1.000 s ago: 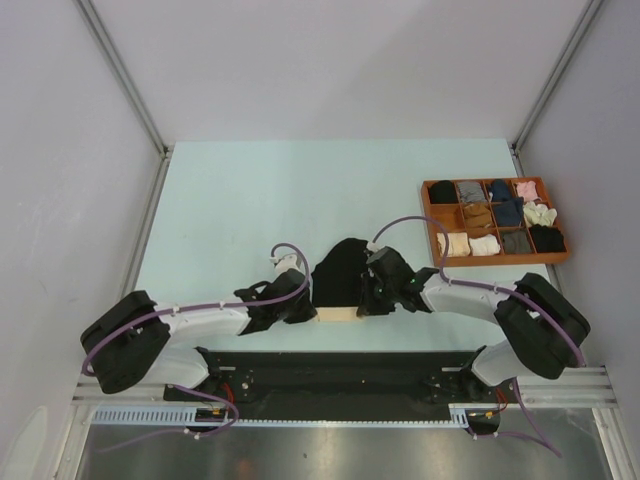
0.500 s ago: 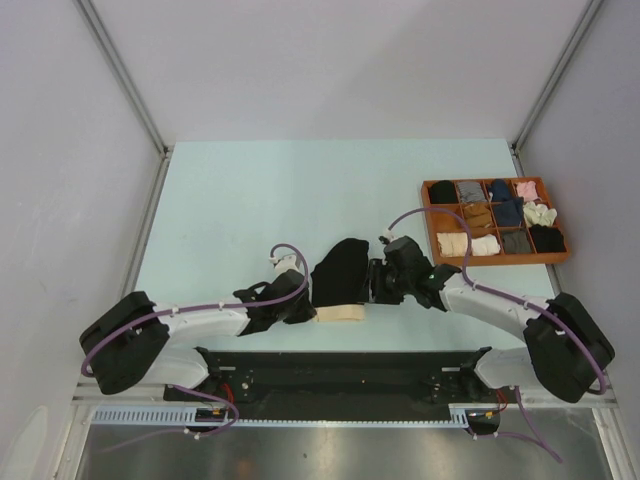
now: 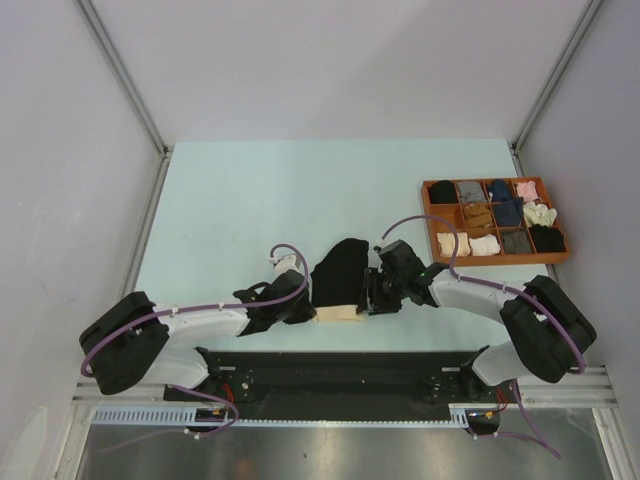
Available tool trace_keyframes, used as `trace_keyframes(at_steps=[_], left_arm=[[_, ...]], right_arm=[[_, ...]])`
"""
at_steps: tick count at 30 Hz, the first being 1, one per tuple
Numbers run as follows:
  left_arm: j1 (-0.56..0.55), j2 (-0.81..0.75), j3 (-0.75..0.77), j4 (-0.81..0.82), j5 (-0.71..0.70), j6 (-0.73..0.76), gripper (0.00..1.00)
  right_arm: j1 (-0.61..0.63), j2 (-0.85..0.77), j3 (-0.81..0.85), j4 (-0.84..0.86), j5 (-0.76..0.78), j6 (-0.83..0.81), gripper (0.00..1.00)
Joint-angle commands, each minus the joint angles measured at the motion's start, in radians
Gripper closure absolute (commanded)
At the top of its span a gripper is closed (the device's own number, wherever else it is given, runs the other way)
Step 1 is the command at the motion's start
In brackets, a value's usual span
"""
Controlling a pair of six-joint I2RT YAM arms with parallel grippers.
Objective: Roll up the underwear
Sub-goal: Fold the underwear at the center of the board.
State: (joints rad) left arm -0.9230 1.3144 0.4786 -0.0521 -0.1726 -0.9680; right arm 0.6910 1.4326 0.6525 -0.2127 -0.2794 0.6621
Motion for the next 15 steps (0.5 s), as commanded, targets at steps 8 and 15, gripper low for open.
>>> trace_keyframes(at_steps=[8,15], left_arm=[[-0.005,-0.01,-0.021,-0.057,-0.033,0.014,1.0],[-0.005,-0.021,-0.032,-0.051,-0.036,0.009,1.0]], right_arm=[[0.016,0.048,-0.01,0.036,-0.052,0.008,0.6],[0.03,0.083,-0.01,0.049,-0.06,0.005,0.76]])
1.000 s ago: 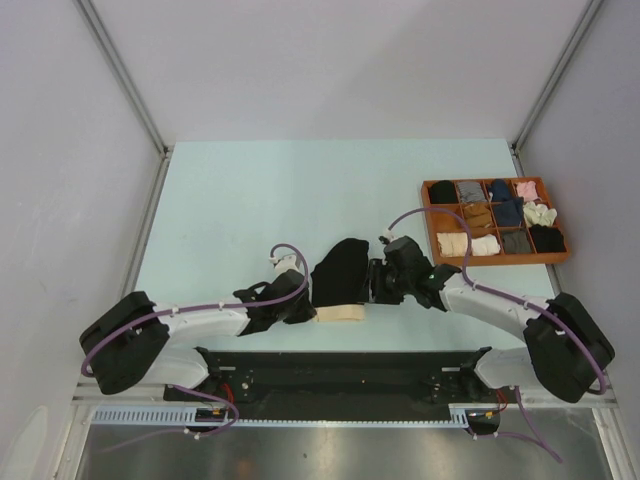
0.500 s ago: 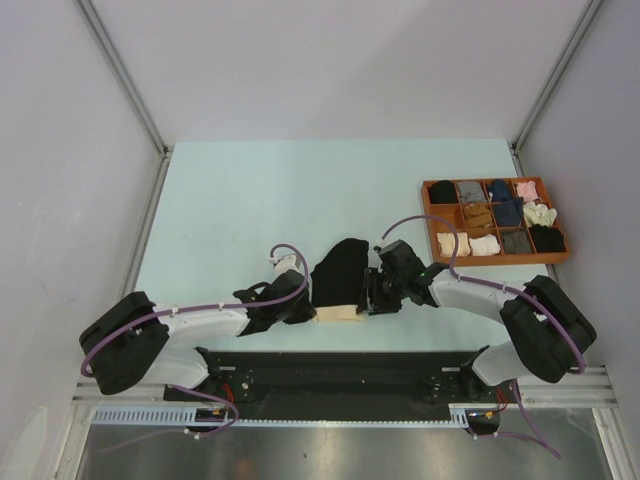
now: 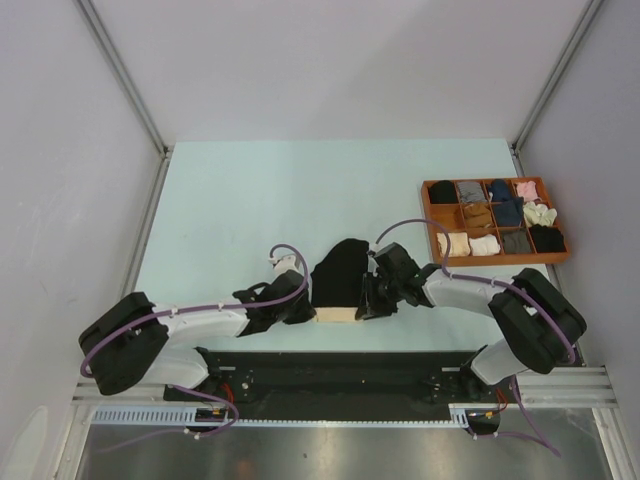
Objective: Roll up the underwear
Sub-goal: Fold the underwear at the center of the board.
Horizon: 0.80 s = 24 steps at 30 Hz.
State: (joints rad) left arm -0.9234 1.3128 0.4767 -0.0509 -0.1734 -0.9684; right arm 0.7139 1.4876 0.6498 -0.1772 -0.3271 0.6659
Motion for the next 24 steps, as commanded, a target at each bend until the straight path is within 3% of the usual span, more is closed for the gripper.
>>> trace_keyframes(at_steps=[1,3,11,24], left_arm=[[-0.005,-0.02,-0.032,-0.056,-0.037,0.008,1.0],[-0.005,-0.026,-0.03,-0.084,-0.055,0.0,0.99],[-0.005,-0.095,-0.018,-0.145,-0.12,0.009,1.0],[-0.023,-0.129,0.105,-0.081,-0.104,0.097,1.0]], right_arm=[[0.007,0.036,-0.007,0.009,-0.007,0.001,0.88],[0.007,0.039,-0.007,-0.011,0.019,-0.003,1.0],[-0.011,0.022,-0.007,-0.085,0.088,-0.042,1.0],[0.021,0.023,-0.006,-0.048,0.094,-0.015,1.0]])
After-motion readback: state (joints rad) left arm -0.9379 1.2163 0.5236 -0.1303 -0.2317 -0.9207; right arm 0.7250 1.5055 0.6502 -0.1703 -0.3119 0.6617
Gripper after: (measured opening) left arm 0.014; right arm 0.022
